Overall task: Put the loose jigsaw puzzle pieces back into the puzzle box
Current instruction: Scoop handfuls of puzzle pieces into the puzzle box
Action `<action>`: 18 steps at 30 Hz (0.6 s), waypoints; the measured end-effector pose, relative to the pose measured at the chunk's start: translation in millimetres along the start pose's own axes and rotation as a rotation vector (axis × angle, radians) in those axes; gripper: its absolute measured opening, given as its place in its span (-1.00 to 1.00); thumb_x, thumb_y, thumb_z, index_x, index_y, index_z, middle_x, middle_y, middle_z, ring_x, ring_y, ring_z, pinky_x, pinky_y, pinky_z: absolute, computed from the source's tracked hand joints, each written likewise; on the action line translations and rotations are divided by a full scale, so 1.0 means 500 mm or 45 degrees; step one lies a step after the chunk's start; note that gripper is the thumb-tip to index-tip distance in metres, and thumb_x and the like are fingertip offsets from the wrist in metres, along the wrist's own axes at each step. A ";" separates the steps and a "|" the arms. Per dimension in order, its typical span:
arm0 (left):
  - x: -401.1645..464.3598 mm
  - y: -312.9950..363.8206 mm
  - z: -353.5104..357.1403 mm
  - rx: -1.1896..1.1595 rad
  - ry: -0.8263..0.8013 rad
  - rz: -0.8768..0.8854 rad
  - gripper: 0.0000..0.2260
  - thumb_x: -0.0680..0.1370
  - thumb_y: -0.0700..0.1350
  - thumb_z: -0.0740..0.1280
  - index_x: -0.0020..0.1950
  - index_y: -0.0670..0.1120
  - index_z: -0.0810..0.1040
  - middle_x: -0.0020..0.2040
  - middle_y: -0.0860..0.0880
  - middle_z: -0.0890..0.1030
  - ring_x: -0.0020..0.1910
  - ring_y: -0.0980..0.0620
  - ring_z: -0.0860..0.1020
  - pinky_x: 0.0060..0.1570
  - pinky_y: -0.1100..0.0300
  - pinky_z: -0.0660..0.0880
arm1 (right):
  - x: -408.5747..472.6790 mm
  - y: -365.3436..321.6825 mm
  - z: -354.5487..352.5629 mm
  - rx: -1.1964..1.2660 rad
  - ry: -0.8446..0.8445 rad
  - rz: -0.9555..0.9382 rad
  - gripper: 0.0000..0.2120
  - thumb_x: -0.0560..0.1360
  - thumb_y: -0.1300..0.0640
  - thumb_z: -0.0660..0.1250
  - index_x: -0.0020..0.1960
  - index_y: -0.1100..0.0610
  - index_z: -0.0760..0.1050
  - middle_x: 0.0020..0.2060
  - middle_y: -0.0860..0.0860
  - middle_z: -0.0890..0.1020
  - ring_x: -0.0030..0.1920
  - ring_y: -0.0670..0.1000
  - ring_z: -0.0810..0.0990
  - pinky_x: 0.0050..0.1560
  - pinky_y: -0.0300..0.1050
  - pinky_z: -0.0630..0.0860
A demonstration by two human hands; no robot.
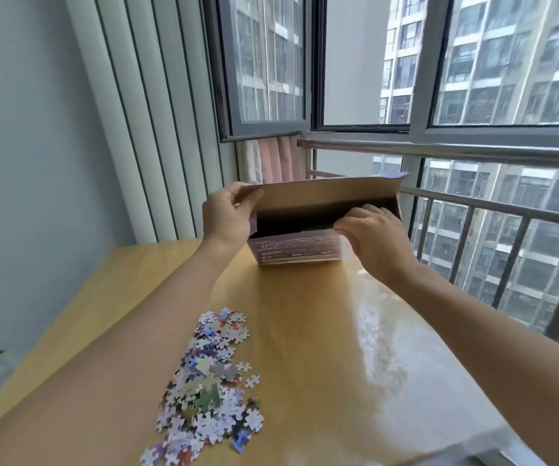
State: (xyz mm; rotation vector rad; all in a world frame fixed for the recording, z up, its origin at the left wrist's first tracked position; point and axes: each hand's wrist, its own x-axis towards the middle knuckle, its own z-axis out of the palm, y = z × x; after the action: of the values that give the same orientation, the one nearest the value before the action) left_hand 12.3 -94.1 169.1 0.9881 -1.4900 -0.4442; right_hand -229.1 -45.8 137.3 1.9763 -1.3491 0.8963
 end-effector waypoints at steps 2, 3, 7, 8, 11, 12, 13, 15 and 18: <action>-0.014 -0.009 -0.002 0.004 -0.027 0.007 -0.90 0.61 -0.07 0.36 0.03 -0.05 0.65 -0.19 0.08 0.64 -0.19 0.07 0.58 -0.19 0.29 0.51 | -0.014 -0.002 0.005 -0.016 -0.047 0.034 -0.87 0.50 0.29 0.45 -0.03 0.11 0.71 -0.12 0.02 0.72 -0.09 0.12 0.64 -0.06 -0.02 0.51; -0.024 -0.020 -0.002 0.029 -0.059 0.004 -0.91 0.61 -0.08 0.37 0.02 -0.03 0.66 -0.17 0.09 0.65 -0.16 0.08 0.60 -0.12 0.29 0.53 | -0.024 -0.004 0.010 -0.017 -0.116 0.051 -0.87 0.51 0.28 0.43 -0.05 0.10 0.71 -0.12 0.01 0.71 -0.08 0.12 0.65 -0.06 -0.03 0.50; -0.094 -0.090 0.004 0.080 -0.213 -0.191 -0.83 0.60 -0.07 0.38 0.14 -0.07 0.70 -0.06 0.04 0.70 0.01 0.01 0.64 0.10 0.00 0.60 | -0.093 -0.022 0.039 0.072 -0.507 0.055 -0.83 0.53 0.26 0.36 -0.09 0.05 0.68 -0.11 -0.07 0.69 -0.08 0.05 0.63 -0.14 -0.09 0.49; -0.115 -0.109 0.004 0.101 -0.246 -0.230 -0.82 0.61 -0.05 0.38 0.15 -0.06 0.70 -0.07 0.06 0.70 0.01 0.00 0.64 0.10 0.00 0.60 | -0.113 -0.035 0.043 0.150 -0.586 0.043 -0.83 0.53 0.25 0.36 -0.10 0.04 0.68 -0.13 -0.10 0.67 -0.11 0.02 0.63 -0.17 -0.12 0.49; -0.176 -0.166 0.012 0.138 -0.341 -0.386 -0.83 0.60 -0.03 0.38 0.10 -0.04 0.72 -0.20 0.07 0.69 -0.02 -0.07 0.67 0.07 0.07 0.56 | -0.162 -0.106 0.055 0.503 -0.730 0.019 -0.91 0.51 0.18 0.42 -0.06 0.04 0.69 -0.19 -0.13 0.65 -0.22 -0.07 0.60 -0.19 -0.16 0.52; -0.195 -0.179 0.015 0.118 -0.369 -0.439 -0.83 0.60 -0.04 0.39 0.09 -0.05 0.72 -0.19 0.06 0.70 0.00 -0.07 0.67 0.07 0.09 0.55 | -0.175 -0.134 0.061 0.615 -0.775 0.035 -0.92 0.50 0.16 0.43 -0.04 0.06 0.70 -0.20 -0.11 0.67 -0.24 -0.07 0.60 -0.18 -0.13 0.56; -0.213 -0.193 0.016 0.088 -0.397 -0.497 -0.84 0.59 -0.06 0.40 0.10 -0.06 0.72 -0.13 0.05 0.71 0.03 -0.05 0.67 0.06 0.13 0.54 | -0.189 -0.164 0.072 0.703 -0.829 0.048 -0.89 0.50 0.12 0.44 0.00 0.09 0.70 -0.19 -0.06 0.69 -0.25 -0.03 0.60 -0.15 -0.08 0.57; -0.240 -0.210 0.017 0.000 -0.470 -0.577 -0.83 0.60 -0.10 0.40 0.14 -0.10 0.71 0.00 0.00 0.72 0.05 0.00 0.65 0.07 0.15 0.52 | -0.211 -0.215 0.093 0.779 -0.990 0.058 -0.69 0.49 -0.03 0.46 0.12 0.15 0.64 -0.10 0.05 0.69 -0.18 0.03 0.59 -0.06 0.03 0.54; -0.257 -0.216 -0.007 -0.040 -0.615 -0.489 -0.84 0.61 -0.13 0.37 0.14 -0.10 0.69 -0.09 0.11 0.71 -0.16 0.25 0.59 -0.10 0.33 0.47 | -0.249 -0.280 0.121 0.846 -1.298 0.097 -0.18 0.39 -0.38 0.41 0.43 0.14 0.34 0.36 0.07 0.49 0.30 0.02 0.48 0.36 -0.05 0.42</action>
State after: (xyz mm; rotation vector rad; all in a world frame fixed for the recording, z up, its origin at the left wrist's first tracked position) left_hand 37.7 -53.1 8.4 1.2016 -1.7090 -1.0370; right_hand -117.7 21.9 -9.9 3.1585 -1.7839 0.3343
